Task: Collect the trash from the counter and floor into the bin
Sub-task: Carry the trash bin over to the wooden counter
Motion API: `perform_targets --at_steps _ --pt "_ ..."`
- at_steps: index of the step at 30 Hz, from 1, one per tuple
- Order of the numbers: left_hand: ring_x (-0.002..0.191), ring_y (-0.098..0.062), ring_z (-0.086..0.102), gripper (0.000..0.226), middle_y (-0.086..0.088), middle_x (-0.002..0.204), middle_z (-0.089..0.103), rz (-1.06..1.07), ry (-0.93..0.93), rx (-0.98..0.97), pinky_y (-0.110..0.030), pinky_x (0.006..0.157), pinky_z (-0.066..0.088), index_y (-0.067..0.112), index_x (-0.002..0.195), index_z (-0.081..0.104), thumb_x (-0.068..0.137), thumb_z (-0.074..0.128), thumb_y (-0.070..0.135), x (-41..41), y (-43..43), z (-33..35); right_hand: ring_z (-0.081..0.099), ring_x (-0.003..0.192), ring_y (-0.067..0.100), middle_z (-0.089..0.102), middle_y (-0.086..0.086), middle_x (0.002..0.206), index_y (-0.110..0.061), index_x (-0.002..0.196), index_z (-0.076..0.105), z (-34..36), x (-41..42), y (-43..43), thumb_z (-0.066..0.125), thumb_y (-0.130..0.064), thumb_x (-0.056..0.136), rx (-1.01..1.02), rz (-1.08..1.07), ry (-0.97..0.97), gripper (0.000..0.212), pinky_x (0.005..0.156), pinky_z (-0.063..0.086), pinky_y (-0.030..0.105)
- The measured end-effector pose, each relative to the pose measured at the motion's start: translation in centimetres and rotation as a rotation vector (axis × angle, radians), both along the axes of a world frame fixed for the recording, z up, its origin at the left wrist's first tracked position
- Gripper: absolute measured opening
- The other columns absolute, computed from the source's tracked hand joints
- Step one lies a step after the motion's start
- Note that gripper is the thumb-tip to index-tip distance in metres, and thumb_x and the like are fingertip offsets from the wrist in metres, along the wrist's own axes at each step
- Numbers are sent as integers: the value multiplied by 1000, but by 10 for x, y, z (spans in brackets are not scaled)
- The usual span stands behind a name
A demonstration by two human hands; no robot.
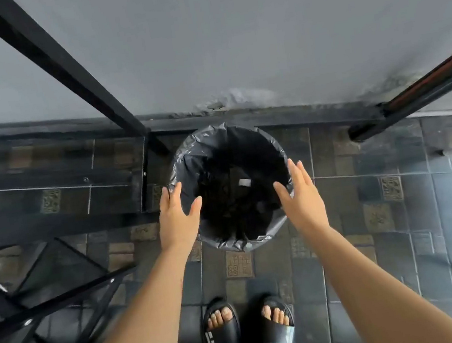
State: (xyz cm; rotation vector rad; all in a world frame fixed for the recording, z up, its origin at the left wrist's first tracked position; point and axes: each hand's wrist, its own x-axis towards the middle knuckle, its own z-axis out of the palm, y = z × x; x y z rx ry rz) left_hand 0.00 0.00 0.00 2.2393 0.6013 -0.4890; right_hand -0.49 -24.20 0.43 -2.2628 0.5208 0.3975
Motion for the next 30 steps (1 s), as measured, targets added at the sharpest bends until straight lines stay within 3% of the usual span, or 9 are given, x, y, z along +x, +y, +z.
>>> perform_targets --at_steps 2,6,10,12,17,23,26,30 --pt "150 -18 21 64 2 167 5 18 -8 10 -38 109 35 35 154 29 97 55 45 3 -1 -19 29 144 16 9 -12 164 -34 155 20 -18 6 1 47 -42 100 -12 -4 -6 62 90 35 27" --pt "152 -14 10 60 2 167 2 94 -62 -22 -28 106 30 38 153 32 97 55 43 6 -3 -49 33 143 18 4 -14 164 -38 154 20 -52 13 5 46 -43 101 7 12 -25 60 93 39 31" --pt "150 -18 21 57 -5 164 15 174 -103 -66 -29 109 29 37 150 38 97 57 40 6 1 -69 32 142 13 2 -15 164 -38 153 25 -75 17 5 45 -33 103 34 -28 -66 54 86 39 24" --pt "147 -19 26 58 -5 161 21 191 -126 -94 -25 108 27 33 151 38 97 59 38 4 0 -76 29 144 11 6 -14 163 -38 152 28 -81 17 7 45 -25 103 45 -43 -89 53 93 44 30" --pt "143 -15 32 58 -2 156 31 216 -165 -117 -19 106 25 26 151 40 97 60 33 4 1 -72 41 134 13 17 -12 161 -36 151 31 -77 13 10 42 -6 101 2 -87 -87 59 90 36 21" --pt "145 -14 29 51 -1 156 31 252 -156 -202 -25 113 26 31 148 44 99 57 30 -4 1 -9 35 139 11 26 -8 160 -37 150 32 -15 -9 8 39 10 95 -27 -142 -80 72 84 28 -2" --pt "142 -14 35 47 1 152 37 278 -166 -220 -31 116 29 33 146 47 100 54 25 -17 0 50 32 143 13 29 -7 159 -34 151 33 40 -23 8 39 11 94 -38 -172 -94 73 98 26 15" --pt "131 -23 47 46 3 145 45 291 -197 -210 -38 113 37 38 142 50 101 51 17 -39 6 135 31 143 12 29 -7 159 -32 151 33 128 -45 11 39 11 94 -50 -159 -102 72 96 27 15"
